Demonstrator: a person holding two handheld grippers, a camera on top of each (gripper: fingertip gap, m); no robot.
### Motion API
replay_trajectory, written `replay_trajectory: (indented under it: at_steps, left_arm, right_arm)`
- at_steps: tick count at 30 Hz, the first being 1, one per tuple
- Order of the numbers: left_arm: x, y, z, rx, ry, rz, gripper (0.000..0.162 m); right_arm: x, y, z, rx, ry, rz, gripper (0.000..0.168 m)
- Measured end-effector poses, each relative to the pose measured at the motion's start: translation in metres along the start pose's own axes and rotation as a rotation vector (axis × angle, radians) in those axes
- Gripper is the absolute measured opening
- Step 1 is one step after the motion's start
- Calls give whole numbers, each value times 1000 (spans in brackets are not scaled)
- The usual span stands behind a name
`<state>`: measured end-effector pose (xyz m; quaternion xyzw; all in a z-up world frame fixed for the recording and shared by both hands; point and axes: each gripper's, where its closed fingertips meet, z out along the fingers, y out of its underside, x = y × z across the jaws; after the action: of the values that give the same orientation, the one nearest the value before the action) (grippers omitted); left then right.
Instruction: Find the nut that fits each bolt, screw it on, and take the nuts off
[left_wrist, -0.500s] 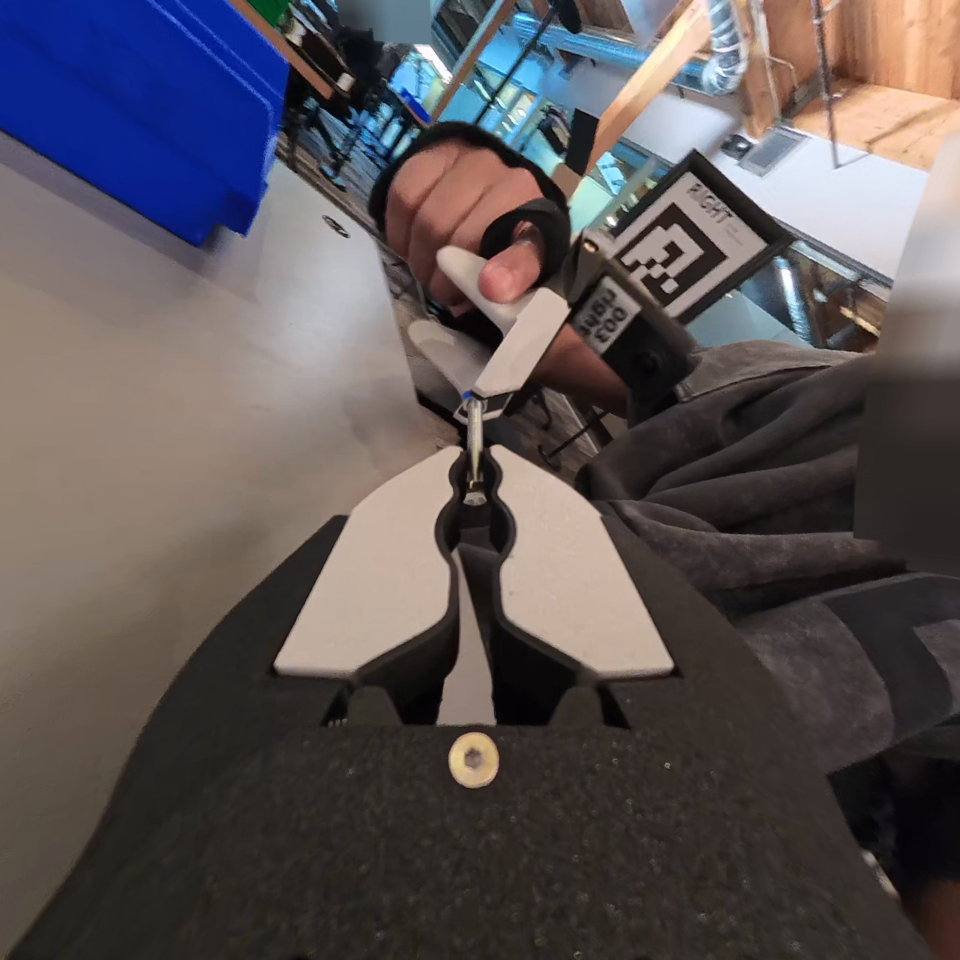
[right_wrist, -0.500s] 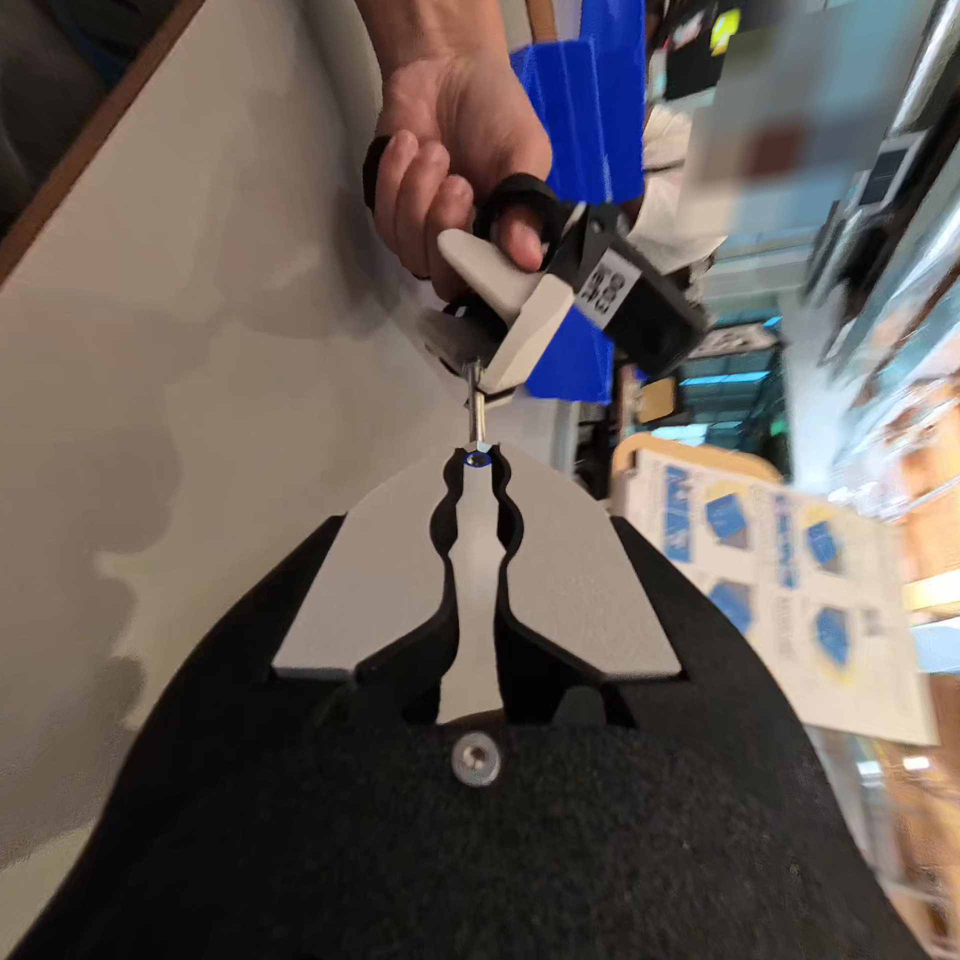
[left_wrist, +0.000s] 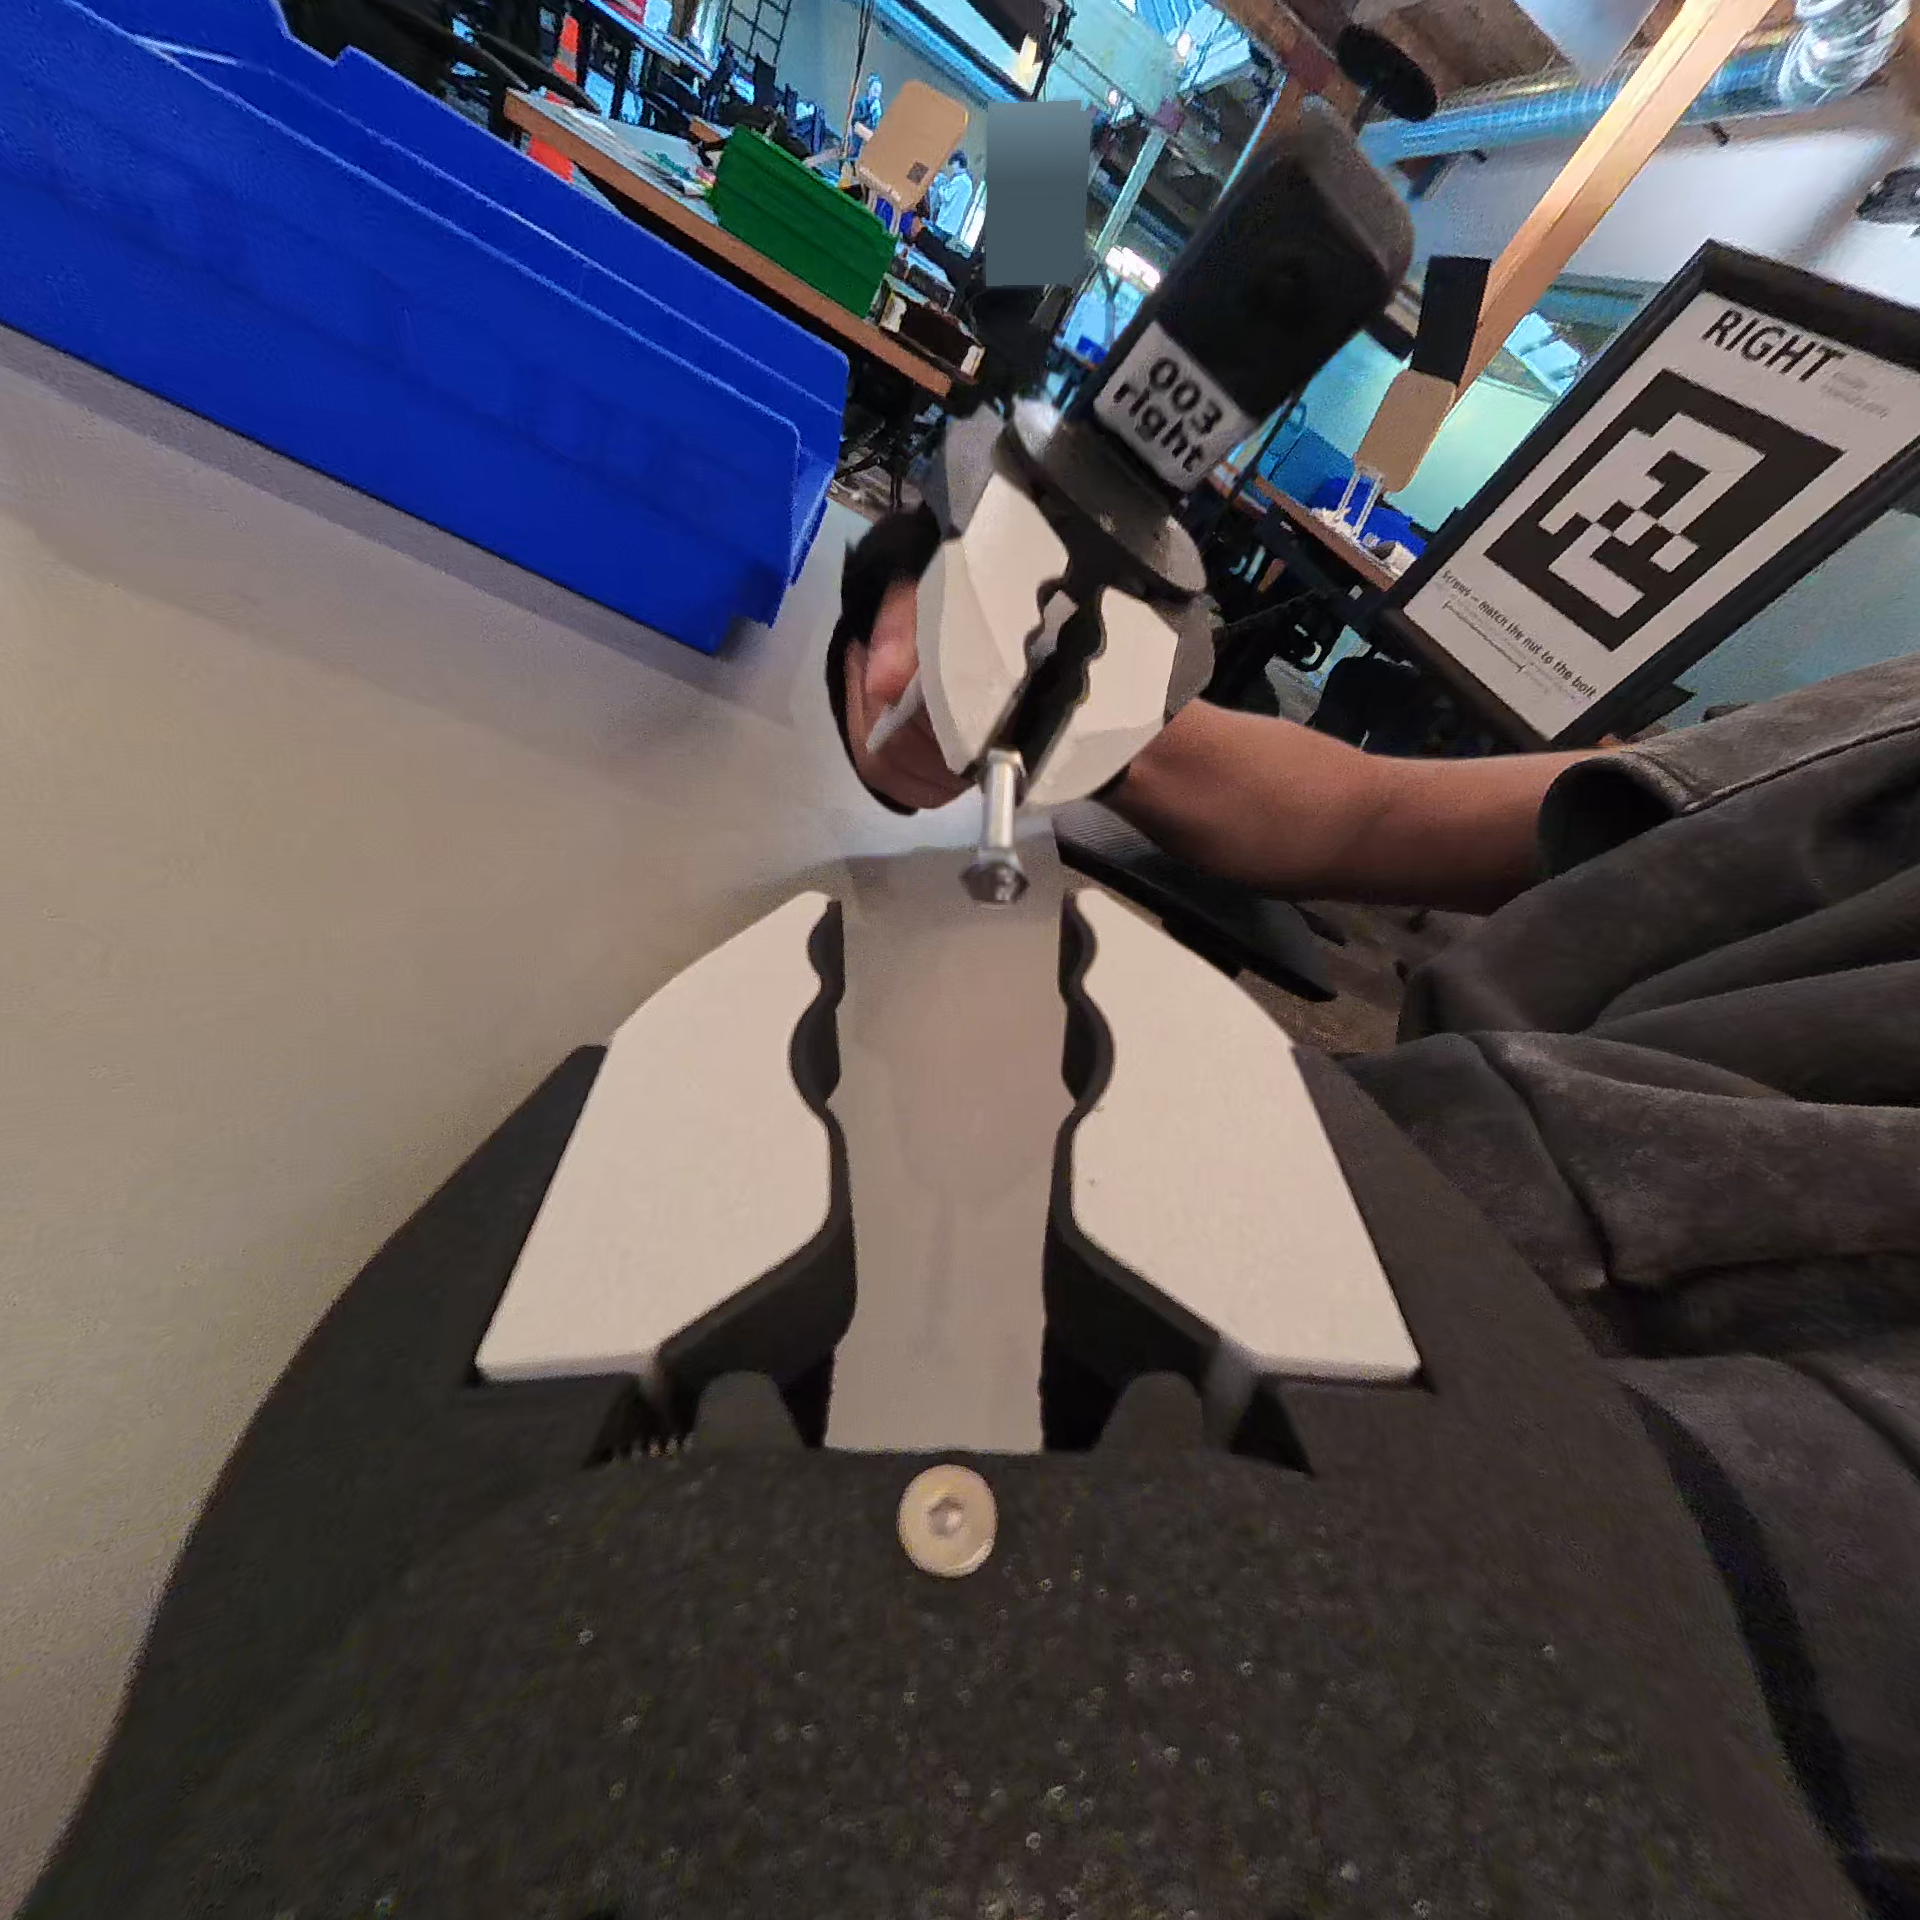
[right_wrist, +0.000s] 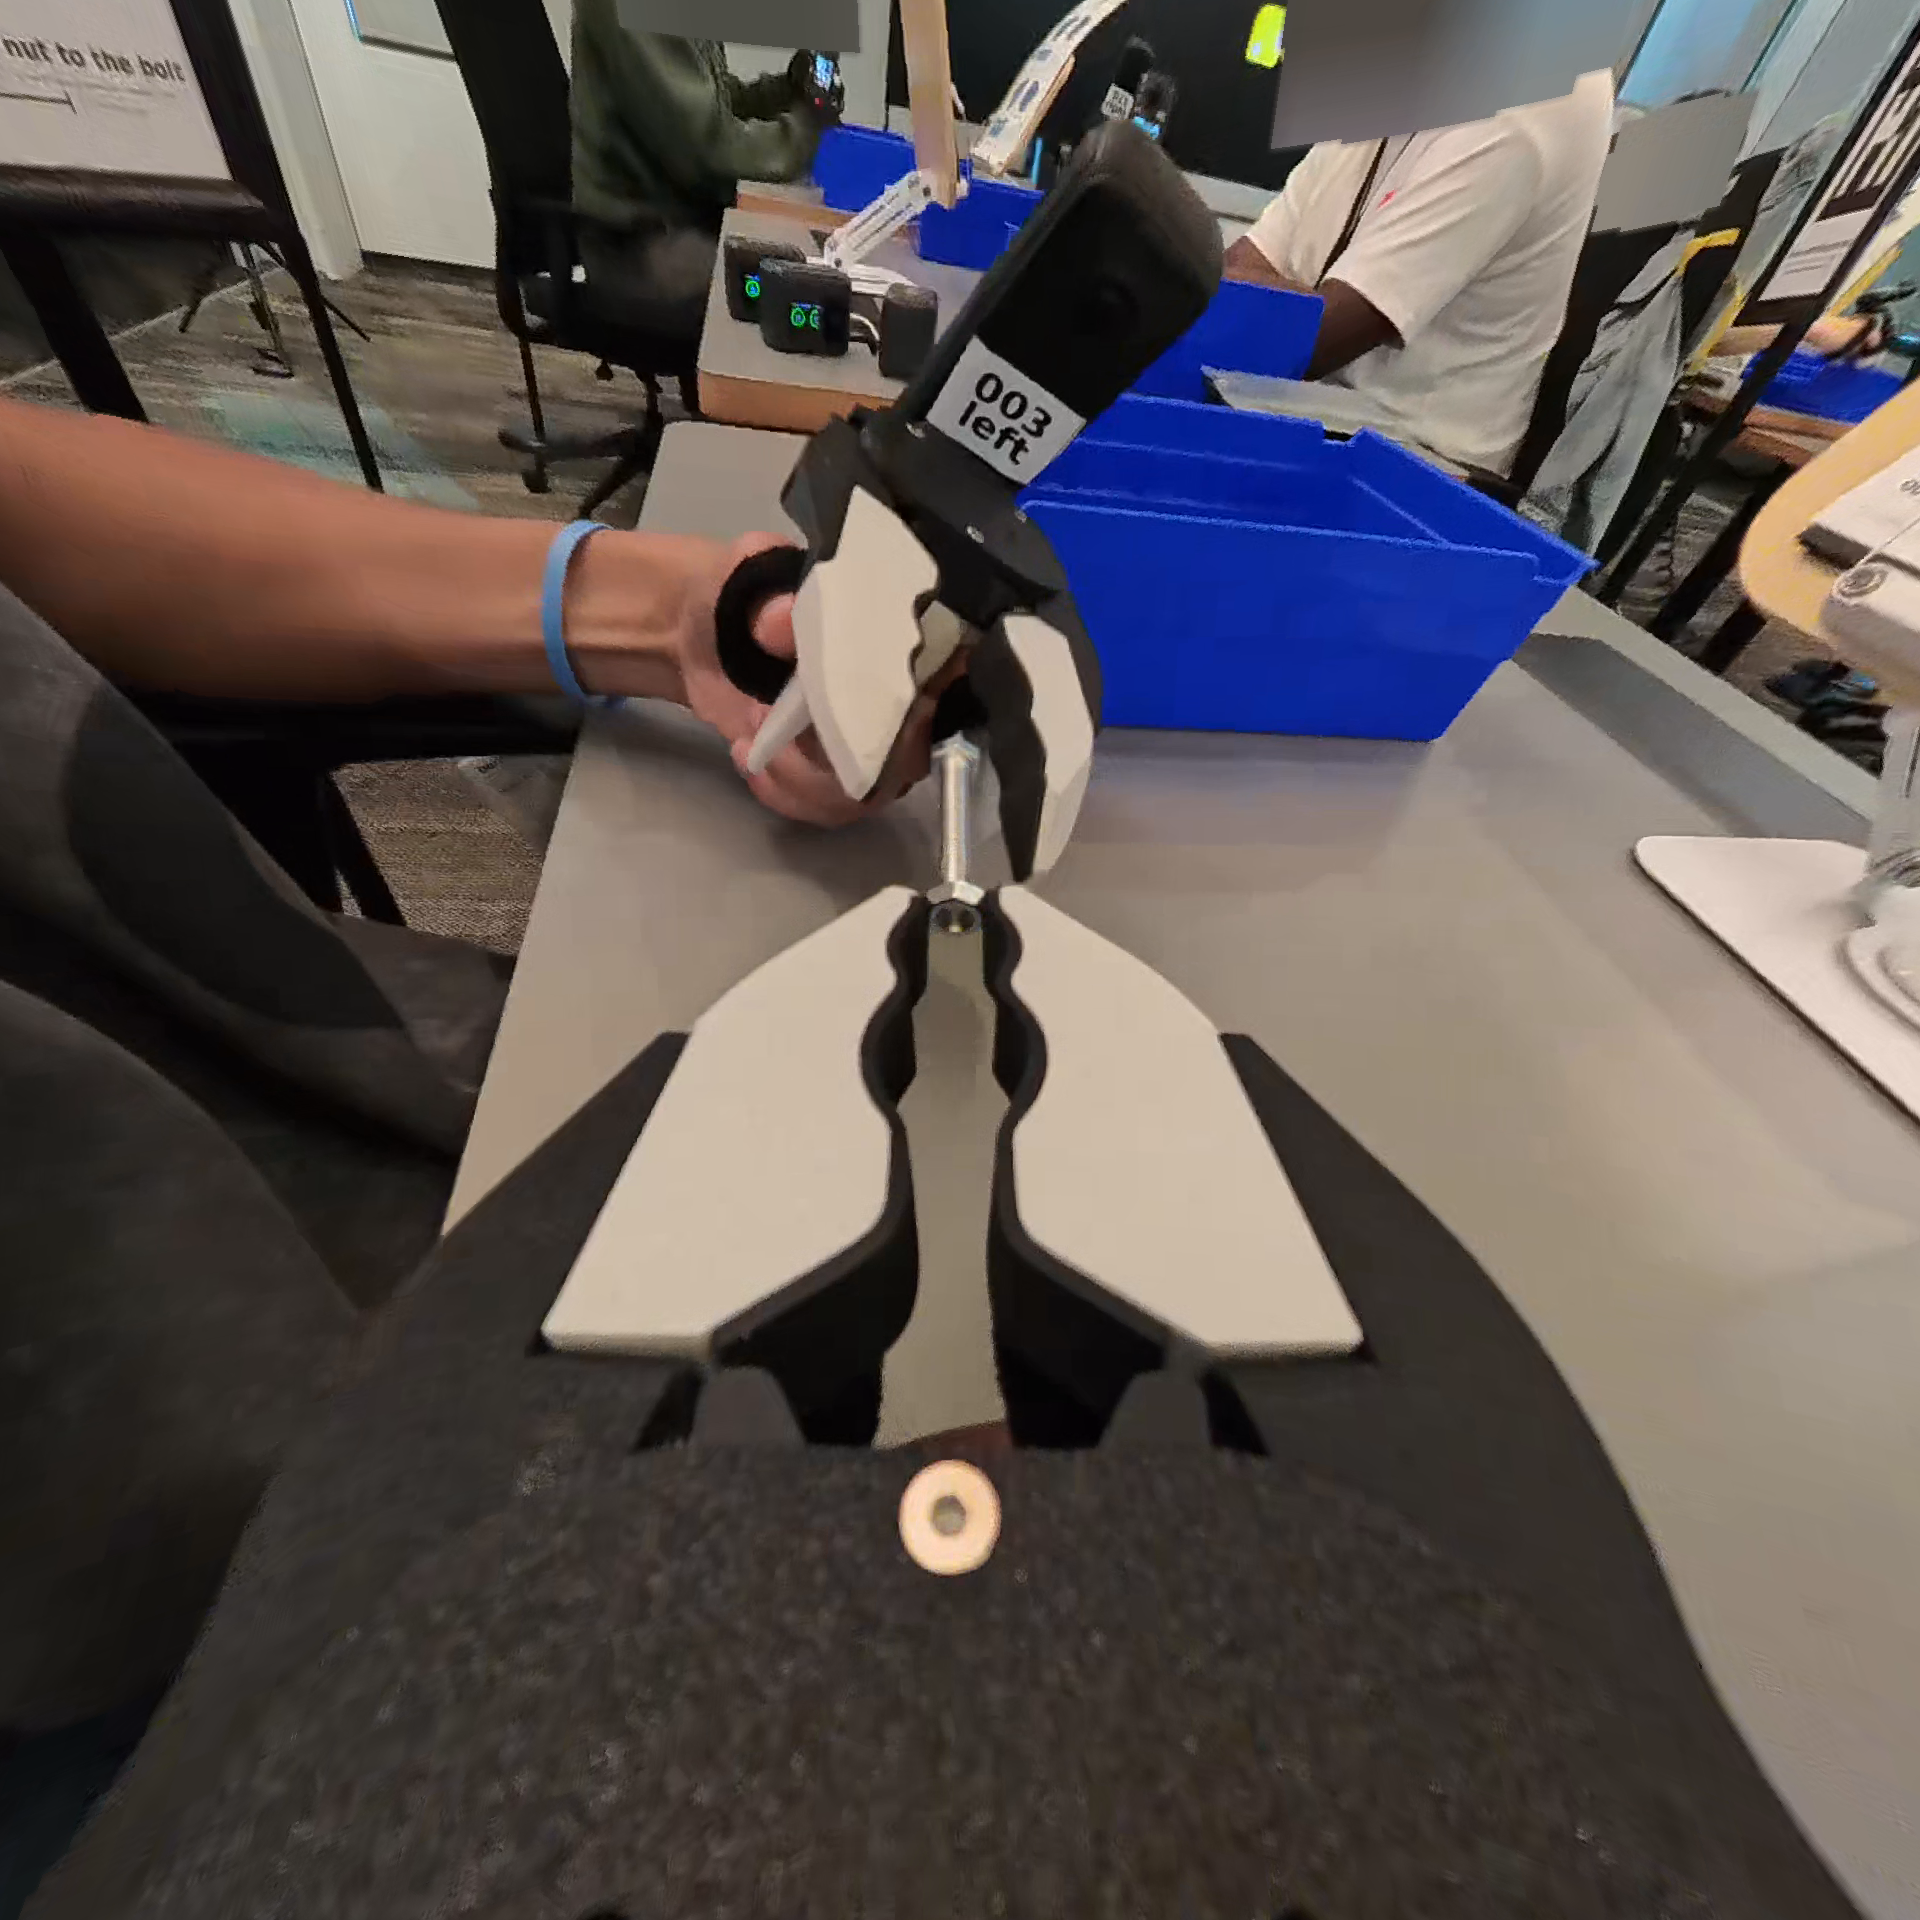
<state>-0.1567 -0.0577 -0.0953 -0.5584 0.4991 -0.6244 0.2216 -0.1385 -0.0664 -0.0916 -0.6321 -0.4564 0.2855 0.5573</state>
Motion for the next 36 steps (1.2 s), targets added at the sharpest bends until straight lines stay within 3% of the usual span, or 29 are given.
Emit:
replay_trajectory:
  at_steps: [4,6,7,11,14,21,23,25,29,31,32,36]
  left_arm:
    - [1,0,0,8,43,-42,36]
    - [3,2,1,1,41,-24,26]
    - [4,2,1,1,43,-17,13]
    - [6,1,0,-1,59,-57,11]
    - [5,-1,0,18,94,-151,11]
    - [6,-7,1,70,205,-412,10]
    - [4,-7,3,69,207,-458,10]
    - [2,-5,5,66,193,-459,10]
    - [8,-4,7,41,159,-295,11]
    - [9,-6,8,44,132,-237,36]
    - [8,-6,8,44,119,-212,41]
    - [10,-2,6,39,125,-158,41]
  right_arm:
    - [-2,5,3,-11,16,-3,10]
    - [-4,7,5,-23,1,10,10]
    - [-3,8,6,-28,5,11,10]
    - [-3,6,7,-33,51,-76,10]
    - [0,6,6,-122,204,-397,10]
    - [0,-2,2,-346,526,-1458,10]
    - [0,0,1,-364,549,-1624,10]
    - [2,4,0,-355,506,-1527,10]
    - [1,3,-4,-272,386,-1076,10]
    - [-3,0,-5,-216,323,-871,10]
    - [-5,-4,-6,-173,299,-784,10]
    - [-6,-8,-7,-101,186,-454,10]
